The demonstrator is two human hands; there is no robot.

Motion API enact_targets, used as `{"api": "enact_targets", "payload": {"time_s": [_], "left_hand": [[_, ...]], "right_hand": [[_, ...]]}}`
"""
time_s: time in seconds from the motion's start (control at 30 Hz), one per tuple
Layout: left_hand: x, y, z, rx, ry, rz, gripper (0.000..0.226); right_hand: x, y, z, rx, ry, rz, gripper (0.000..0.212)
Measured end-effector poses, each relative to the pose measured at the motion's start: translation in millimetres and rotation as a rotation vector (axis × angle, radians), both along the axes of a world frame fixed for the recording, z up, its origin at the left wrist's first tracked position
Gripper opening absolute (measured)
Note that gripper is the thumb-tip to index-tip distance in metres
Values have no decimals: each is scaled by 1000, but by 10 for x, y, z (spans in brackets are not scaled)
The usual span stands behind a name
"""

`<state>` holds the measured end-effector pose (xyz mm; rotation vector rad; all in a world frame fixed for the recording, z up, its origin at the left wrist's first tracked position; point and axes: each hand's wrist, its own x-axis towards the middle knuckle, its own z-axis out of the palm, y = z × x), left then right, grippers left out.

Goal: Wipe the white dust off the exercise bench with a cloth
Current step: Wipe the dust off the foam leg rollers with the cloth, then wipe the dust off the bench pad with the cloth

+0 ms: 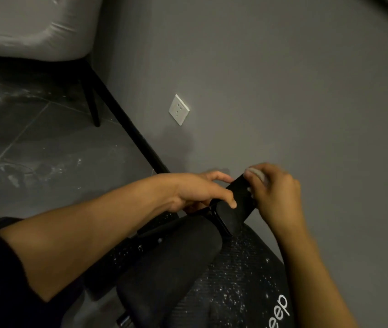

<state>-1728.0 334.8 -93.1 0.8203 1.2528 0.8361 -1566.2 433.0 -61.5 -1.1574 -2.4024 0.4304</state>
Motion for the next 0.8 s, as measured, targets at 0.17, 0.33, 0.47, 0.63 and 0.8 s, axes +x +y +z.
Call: {"api": "enact_targets", "payload": {"time_s": [0.17, 0.33, 0.47, 0.63, 0.8], "left_hand": [[21, -40, -1, 18, 28, 18, 61], [20, -48, -23, 43, 86, 15, 56], [94, -59, -19, 82, 165, 32, 54], [176, -178, 66, 170, 285, -14, 61], [277, -343, 160, 293, 566, -16, 62]], "right_hand": [[17, -188, -113, 25, 86, -32, 8], [302, -509, -132, -94, 230, 41, 11], [341, -537, -107, -153, 268, -9, 9], [654, -1044, -280, -419, 481, -161, 18], [1031, -1486, -567, -570, 710, -297, 29]]}}
